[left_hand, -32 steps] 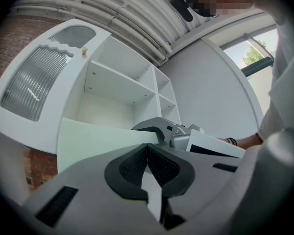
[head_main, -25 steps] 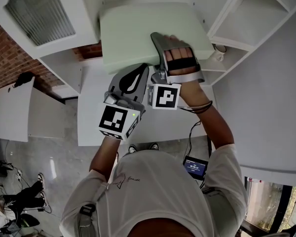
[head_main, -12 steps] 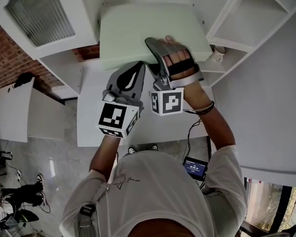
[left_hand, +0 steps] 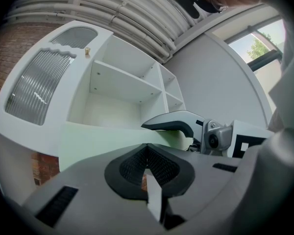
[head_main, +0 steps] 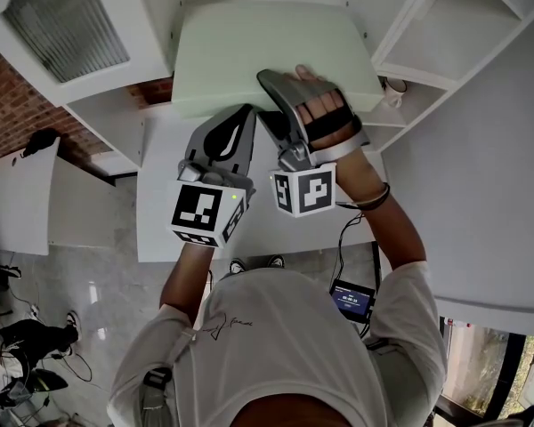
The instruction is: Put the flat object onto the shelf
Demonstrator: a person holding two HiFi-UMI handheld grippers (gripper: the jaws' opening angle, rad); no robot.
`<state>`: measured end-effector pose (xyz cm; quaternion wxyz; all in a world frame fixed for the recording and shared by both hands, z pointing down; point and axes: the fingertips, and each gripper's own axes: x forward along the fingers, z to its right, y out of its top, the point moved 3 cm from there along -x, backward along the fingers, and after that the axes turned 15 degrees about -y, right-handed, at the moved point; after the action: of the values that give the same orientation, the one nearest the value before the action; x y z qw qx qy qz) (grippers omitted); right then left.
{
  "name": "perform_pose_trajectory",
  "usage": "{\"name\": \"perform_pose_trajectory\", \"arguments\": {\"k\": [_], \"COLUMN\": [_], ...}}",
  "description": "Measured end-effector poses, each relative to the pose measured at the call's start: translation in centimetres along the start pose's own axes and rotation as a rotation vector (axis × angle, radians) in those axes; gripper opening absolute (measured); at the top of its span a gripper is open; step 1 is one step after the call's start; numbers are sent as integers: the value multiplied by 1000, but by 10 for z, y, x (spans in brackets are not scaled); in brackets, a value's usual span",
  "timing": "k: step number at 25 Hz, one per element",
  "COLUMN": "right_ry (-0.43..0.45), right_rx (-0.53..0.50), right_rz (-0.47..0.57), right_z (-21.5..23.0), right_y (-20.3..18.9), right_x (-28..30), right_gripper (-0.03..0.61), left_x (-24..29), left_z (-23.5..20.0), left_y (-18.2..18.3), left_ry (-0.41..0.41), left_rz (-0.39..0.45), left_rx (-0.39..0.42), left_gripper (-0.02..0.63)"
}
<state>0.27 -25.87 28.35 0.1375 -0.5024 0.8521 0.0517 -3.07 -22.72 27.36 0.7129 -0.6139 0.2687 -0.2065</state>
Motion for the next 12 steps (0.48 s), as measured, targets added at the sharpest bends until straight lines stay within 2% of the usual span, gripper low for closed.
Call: {"name": "perform_pose_trajectory", "arguments": {"k": [7,12], "right_ry": [11,-27], "right_rx": [29,122], "right_rz": [37,50], "right_z": [4,20], "right_y": [4,7], "right_x": [-12,-29], "right_gripper": [290,288], "left_x": [3,4], "left_z": [-5,-11], "left_y": [0,-1], "left_ry": [13,28], "left_rz": [-2,-2], "left_rx": [0,-3], "left_gripper": [14,14]}}
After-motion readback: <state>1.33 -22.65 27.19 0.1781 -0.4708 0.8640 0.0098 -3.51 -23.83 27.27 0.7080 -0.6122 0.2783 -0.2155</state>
